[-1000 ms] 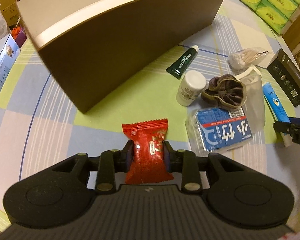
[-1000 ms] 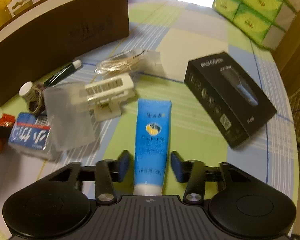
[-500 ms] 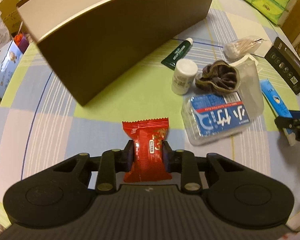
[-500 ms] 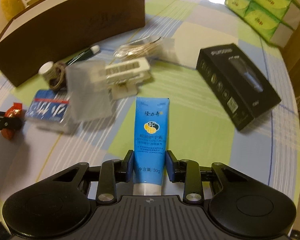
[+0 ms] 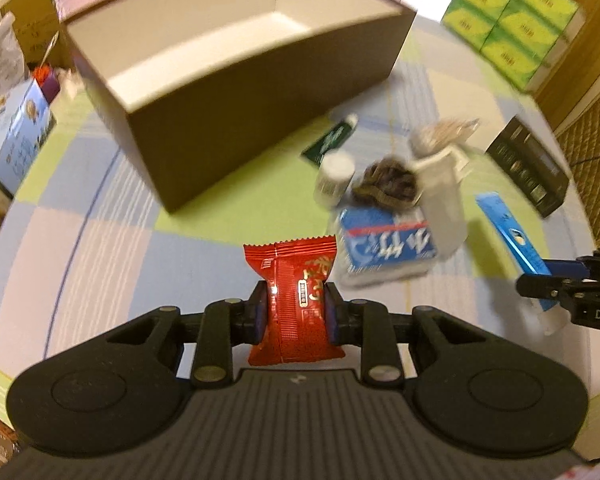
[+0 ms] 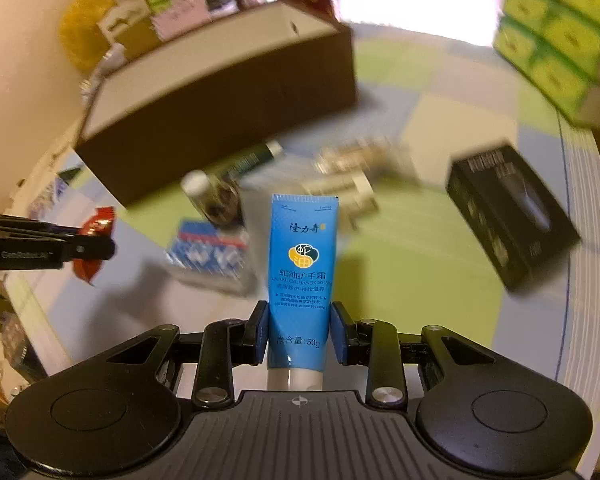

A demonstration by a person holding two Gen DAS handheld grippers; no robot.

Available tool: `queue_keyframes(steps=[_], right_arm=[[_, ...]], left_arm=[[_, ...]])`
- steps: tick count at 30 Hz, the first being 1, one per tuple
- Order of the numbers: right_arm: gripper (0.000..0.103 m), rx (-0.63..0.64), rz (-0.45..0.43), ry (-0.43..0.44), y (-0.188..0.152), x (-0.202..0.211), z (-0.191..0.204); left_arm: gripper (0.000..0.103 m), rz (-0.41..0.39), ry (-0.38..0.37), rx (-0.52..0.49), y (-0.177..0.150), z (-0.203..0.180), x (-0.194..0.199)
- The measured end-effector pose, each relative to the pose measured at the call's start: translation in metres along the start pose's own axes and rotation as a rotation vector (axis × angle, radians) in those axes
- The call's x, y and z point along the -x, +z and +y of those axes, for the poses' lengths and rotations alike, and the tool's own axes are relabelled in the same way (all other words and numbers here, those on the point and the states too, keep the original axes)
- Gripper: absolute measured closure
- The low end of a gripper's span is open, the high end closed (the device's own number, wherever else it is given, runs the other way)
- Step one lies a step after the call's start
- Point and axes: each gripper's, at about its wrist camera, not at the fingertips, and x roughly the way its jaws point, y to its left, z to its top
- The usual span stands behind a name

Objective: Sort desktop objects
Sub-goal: 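Carry both items over the brown box and open both tools to drop them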

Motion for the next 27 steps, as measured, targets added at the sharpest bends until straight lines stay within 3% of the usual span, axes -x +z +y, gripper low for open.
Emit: queue_keyframes(steps=[13,21,27], right_arm=[[0.074,0.161,-0.100,0.125,0.080,-0.011,0.046],[0.074,0.233,-0.134,0.166,0.133,-0.032,0.070],[0.074,0.255,-0.148,0.185,0.174,-0.054,0.082]], left_arm=[[0.080,-0.154,-0.040,-0.009,0.057,-0.001,0.039],[0.080,-0.227,-0.007,0.010,0.100,0.022,0.044],[0.080,-0.238,0.024,0.044,0.129,0.048,0.035]])
